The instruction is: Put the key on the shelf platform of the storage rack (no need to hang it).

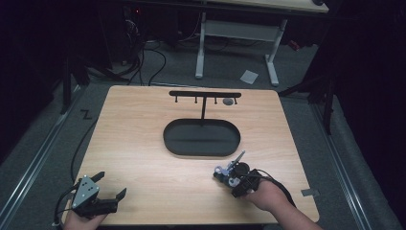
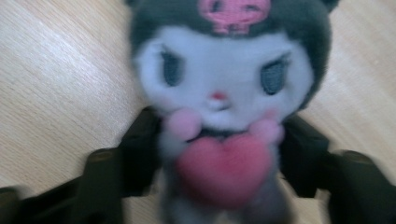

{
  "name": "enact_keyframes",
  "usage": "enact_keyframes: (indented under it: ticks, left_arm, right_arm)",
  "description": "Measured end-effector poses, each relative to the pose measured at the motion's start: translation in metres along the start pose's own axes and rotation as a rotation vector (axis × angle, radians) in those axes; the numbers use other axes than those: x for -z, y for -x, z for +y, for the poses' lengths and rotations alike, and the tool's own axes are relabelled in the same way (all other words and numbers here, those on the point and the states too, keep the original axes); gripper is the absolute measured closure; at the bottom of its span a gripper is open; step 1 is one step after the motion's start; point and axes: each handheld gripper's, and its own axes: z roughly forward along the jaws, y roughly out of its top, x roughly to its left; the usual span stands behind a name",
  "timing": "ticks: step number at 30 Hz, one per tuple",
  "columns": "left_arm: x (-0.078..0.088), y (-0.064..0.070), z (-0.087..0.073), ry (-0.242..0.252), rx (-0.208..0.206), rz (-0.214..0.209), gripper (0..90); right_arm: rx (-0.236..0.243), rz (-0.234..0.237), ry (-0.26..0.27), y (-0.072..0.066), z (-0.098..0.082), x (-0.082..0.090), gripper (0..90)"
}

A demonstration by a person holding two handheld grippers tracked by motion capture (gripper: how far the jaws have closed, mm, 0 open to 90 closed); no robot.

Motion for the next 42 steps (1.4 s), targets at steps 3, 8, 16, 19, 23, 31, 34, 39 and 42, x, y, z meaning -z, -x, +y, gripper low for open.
enact_keyframes:
  ticks: [3, 8, 16, 19, 23, 31, 34, 39, 42]
  left_arm:
    - [0.0, 0.0, 0.0, -0.001, -0.002, 0.0, 4.2]
    - [0.0, 0.0, 0.0, -0.001, -0.002, 0.001, 4.2]
    - [0.0, 0.001, 0.0, -0.001, 0.0, -0.002, 4.2]
    - [0.0, 0.001, 0.0, -0.004, -0.001, -0.005, 4.3]
    - [-0.001, 0.001, 0.0, -0.007, 0.0, -0.008, 4.3]
    - [0.0, 0.0, 0.0, -0.003, 0.003, -0.007, 4.4]
    - [0.0, 0.0, 0.0, -0.004, 0.002, -0.007, 4.4]
    - [0.0, 0.0, 0.0, -0.004, -0.001, -0.007, 4.4]
    - [0.0, 0.0, 0.0, -0.004, 0.001, -0.008, 4.5]
  right_arm:
    - [0.004, 0.002, 0.0, -0.001, 0.001, 0.005, 45.7]
    - [0.021, -0.015, 0.016, -0.001, 0.002, 0.015, 46.4]
    - [0.018, -0.028, 0.066, 0.006, 0.007, 0.035, 46.6]
    - [0.013, -0.027, 0.073, 0.008, 0.008, 0.039, 46.5]
    - [0.003, -0.023, 0.088, 0.012, 0.012, 0.045, 46.5]
    - [0.015, -0.042, 0.091, 0.014, 0.021, 0.051, 46.6]
    - [0.007, -0.042, 0.092, 0.014, 0.022, 0.053, 46.6]
    - [0.013, -0.046, 0.095, 0.016, 0.026, 0.054, 46.6]
    - [0.013, -0.049, 0.095, 0.016, 0.028, 0.055, 46.6]
